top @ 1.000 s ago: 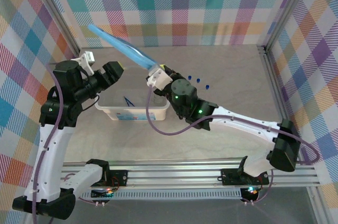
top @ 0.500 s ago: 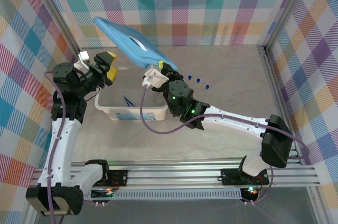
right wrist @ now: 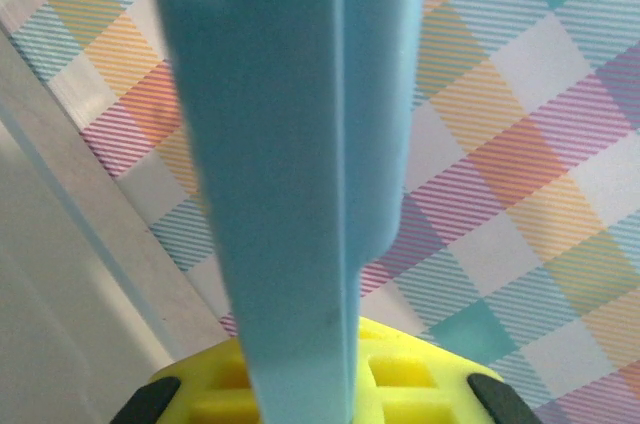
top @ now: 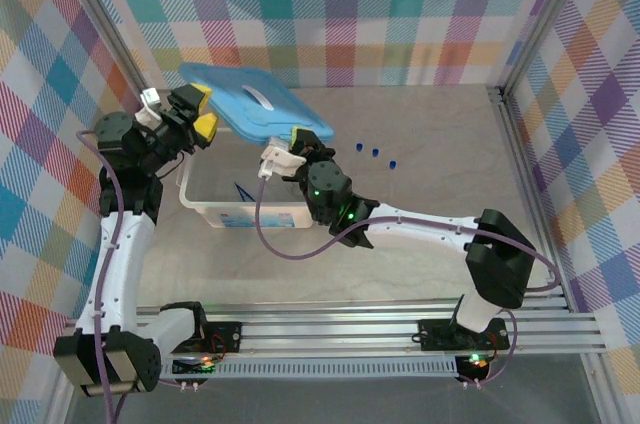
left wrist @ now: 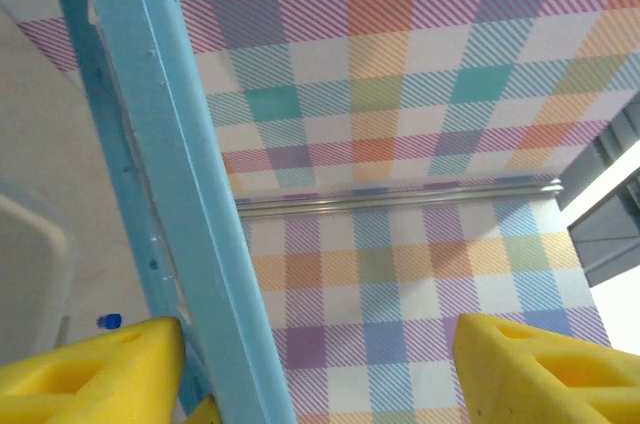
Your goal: Organize the chemistry lab equipment
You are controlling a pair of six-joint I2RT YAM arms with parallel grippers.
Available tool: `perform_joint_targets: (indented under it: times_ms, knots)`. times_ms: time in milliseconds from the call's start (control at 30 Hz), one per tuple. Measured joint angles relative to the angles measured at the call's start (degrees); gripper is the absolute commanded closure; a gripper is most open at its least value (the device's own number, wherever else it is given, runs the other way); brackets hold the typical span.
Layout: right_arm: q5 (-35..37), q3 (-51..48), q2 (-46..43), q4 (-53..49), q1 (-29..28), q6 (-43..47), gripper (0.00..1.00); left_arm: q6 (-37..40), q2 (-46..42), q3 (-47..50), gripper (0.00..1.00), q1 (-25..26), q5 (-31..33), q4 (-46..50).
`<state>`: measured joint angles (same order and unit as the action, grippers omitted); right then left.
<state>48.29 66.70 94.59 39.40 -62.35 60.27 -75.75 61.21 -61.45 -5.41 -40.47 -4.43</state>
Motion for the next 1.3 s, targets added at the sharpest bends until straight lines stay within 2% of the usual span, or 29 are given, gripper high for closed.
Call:
perform_joint_targets:
  times_ms: [200, 433, 700, 800, 1000, 1167, 1300]
  knots:
    - [0.3, -0.9, 1.4, 5.1, -1.5, 5.7, 1.0, 3.5, 2.5, -2.6, 0.32, -0.1, 0.1, 4.7]
    - [0.3, -1.4, 2.2, 11.7, -1.9, 10.9, 1.0, 8.6, 4.9, -6.2, 0.42, -0.2, 0.5, 11.1]
    - [0.5, -1.5, 5.2, 16.0, -1.9, 15.1, 1.0, 12.0, 6.3, -7.1, 0.67, -0.4, 0.5, 15.5]
    - [0.5, -1.5, 5.5, 17.0, -1.9, 16.3, 1.0, 12.3, 6.8, -7.1, 0.72, -0.4, 0.5, 16.4]
    - [0.5, -1.5, 6.0, 18.8, -1.9, 18.9, 1.0, 12.3, 7.0, -7.1, 0.73, -0.4, 0.4, 16.3]
    - [0.3, -1.5, 7.1, 21.2, -1.9, 20.3, 1.0, 12.2, 7.5, -7.0, 0.67, -0.4, 0.0, 16.1]
    - [0.3, -1.5, 7.4, 22.5, -1.9, 21.5, 1.0, 12.2, 8.0, -7.0, 0.68, -0.4, -0.1, 16.1]
